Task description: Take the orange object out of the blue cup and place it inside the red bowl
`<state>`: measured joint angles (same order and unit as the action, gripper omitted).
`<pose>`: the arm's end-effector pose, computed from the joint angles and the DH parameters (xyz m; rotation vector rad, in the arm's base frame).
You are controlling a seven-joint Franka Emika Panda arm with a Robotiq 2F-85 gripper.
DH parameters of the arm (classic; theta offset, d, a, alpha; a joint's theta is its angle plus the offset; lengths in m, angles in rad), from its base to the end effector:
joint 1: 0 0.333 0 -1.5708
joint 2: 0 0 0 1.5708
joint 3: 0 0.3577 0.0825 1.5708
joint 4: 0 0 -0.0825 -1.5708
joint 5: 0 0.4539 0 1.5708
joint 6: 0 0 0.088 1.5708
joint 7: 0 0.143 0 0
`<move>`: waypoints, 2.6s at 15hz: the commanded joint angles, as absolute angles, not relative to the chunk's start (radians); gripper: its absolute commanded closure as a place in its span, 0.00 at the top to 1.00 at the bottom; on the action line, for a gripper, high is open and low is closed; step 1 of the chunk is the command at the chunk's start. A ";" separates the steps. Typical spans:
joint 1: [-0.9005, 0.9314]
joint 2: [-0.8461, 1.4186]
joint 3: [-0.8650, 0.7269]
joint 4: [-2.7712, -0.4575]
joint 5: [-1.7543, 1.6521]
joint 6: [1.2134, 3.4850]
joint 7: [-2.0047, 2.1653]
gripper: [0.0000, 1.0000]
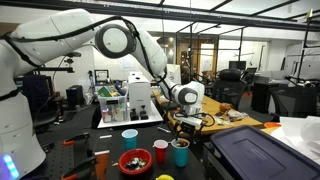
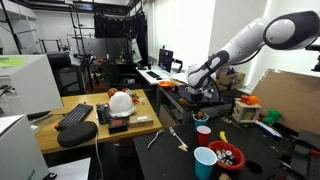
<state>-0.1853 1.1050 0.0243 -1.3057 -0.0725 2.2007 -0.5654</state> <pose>0.7662 -0.1319 -0.0210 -3.0046 -0.6753 0.3195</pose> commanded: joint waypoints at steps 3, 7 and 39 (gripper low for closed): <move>-0.139 0.912 0.036 -1.624 -0.087 2.424 -0.430 1.00; -0.096 0.786 0.024 -1.800 -0.103 2.515 -0.352 1.00; 0.154 0.638 -0.129 -1.933 0.006 2.571 0.451 1.00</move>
<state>0.0906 0.5903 -0.0753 -1.9951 0.0108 2.5795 0.2880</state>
